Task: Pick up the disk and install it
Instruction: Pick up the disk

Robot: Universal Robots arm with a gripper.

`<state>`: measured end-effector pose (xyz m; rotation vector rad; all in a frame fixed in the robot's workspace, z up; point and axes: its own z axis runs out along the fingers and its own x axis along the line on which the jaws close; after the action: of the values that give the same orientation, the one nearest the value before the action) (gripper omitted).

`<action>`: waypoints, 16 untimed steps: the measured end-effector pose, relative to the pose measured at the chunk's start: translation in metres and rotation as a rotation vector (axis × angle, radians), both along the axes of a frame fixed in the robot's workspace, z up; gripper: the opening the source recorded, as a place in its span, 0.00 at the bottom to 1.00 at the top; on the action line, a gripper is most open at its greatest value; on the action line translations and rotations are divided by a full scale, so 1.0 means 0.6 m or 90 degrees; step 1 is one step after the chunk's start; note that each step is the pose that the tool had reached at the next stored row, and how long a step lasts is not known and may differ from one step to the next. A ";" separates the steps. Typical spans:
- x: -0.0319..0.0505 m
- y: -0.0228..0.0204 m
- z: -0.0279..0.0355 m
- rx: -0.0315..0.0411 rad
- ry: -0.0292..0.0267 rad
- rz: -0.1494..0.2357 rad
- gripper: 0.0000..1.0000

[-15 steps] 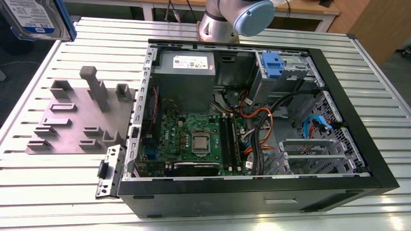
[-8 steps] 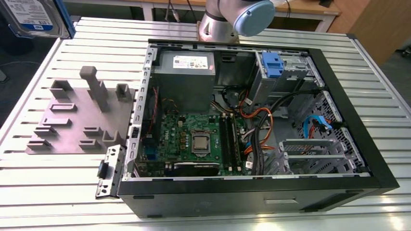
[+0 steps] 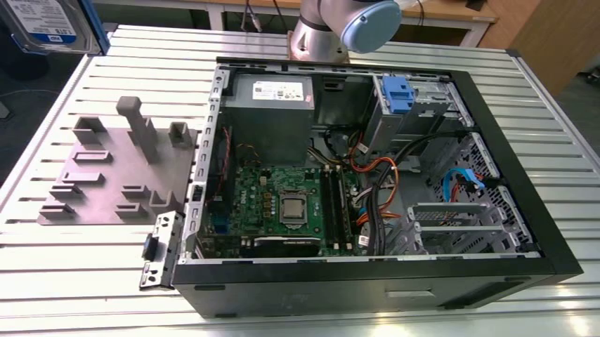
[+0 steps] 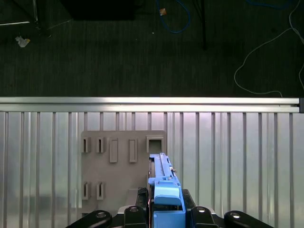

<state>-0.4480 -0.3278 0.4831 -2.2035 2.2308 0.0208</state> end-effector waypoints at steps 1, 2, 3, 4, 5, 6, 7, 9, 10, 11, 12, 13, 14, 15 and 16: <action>0.000 0.0000 0.000 0.0000 0.0000 0.000 0.37; 0.000 0.0000 0.001 0.0000 0.0000 0.000 0.37; 0.000 0.0000 0.001 0.0000 0.0000 0.000 0.37; 0.000 0.0000 0.002 0.0000 0.0000 0.000 0.37; 0.000 0.0000 0.002 0.0000 -0.0001 0.000 0.37; 0.000 0.0000 0.003 0.0000 0.0000 0.000 0.37; 0.000 0.0000 0.003 0.0000 0.0000 0.000 0.37; 0.000 0.0000 0.004 0.0000 0.0000 0.000 0.37; 0.000 0.0000 0.004 0.0000 0.0000 0.000 0.37; 0.000 0.0000 0.005 0.0000 0.0000 0.000 0.37; 0.000 0.0000 0.005 0.0000 0.0000 0.000 0.37; 0.000 0.0000 0.006 0.0000 0.0000 0.000 0.37; 0.000 0.0000 0.006 0.0000 0.0000 0.000 0.37; 0.000 0.0000 0.006 0.0000 0.0000 0.000 0.37; 0.000 0.0000 0.007 0.0000 0.0000 0.000 0.37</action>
<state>-0.4480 -0.3278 0.4876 -2.2035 2.2308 0.0208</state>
